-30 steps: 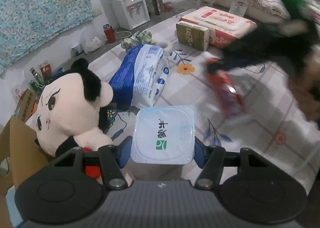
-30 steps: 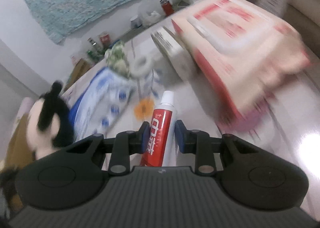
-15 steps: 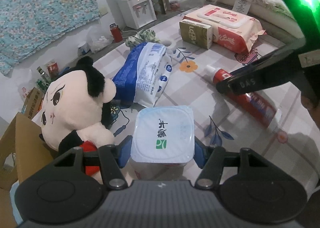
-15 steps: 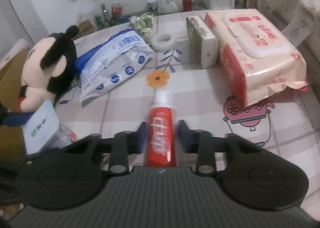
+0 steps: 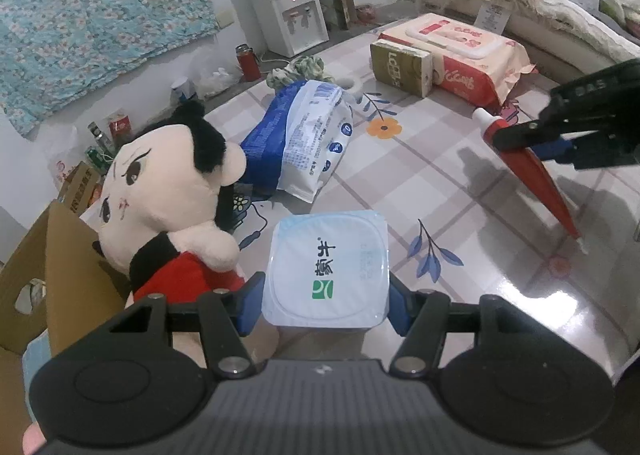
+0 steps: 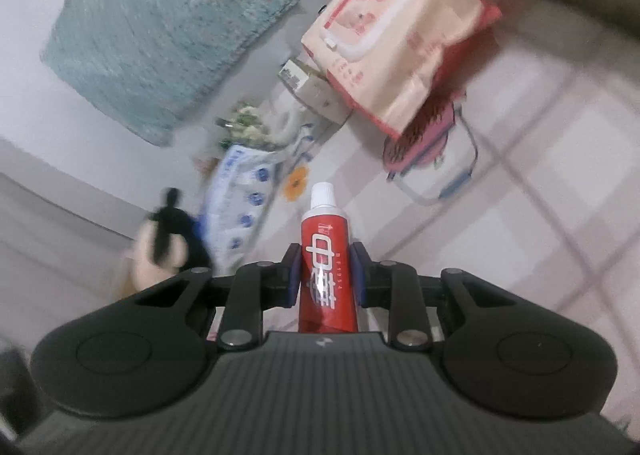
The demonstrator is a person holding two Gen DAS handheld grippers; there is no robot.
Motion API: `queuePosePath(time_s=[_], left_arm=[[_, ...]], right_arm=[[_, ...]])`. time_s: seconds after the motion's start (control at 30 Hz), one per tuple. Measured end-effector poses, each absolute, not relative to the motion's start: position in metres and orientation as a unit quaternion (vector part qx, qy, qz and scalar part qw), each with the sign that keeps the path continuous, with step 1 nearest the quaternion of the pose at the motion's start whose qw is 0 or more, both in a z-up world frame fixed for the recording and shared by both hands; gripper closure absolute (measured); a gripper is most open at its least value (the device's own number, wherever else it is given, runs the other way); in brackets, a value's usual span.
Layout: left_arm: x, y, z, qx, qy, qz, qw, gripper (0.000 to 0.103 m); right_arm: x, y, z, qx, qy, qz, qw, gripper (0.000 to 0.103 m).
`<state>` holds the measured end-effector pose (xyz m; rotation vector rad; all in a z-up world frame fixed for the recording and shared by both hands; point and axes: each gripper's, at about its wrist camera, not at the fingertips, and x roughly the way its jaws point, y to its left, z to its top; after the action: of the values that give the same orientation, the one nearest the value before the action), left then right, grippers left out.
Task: Organize soft objects
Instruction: 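Lift the yogurt cup with the left tool while the right lifts the toothpaste toward the box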
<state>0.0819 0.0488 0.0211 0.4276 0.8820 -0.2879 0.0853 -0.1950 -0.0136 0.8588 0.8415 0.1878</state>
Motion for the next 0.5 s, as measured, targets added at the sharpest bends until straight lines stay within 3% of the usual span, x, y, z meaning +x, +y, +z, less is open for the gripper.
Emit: queuePosePath(time_s=[0.5], left_arm=[[0.031,0.124,0.130,0.122,0.364,-0.086,0.919,0.042]], right_arm=[[0.063,-0.152,0.051,0.462,0.352,0.275,0.766,0.078]])
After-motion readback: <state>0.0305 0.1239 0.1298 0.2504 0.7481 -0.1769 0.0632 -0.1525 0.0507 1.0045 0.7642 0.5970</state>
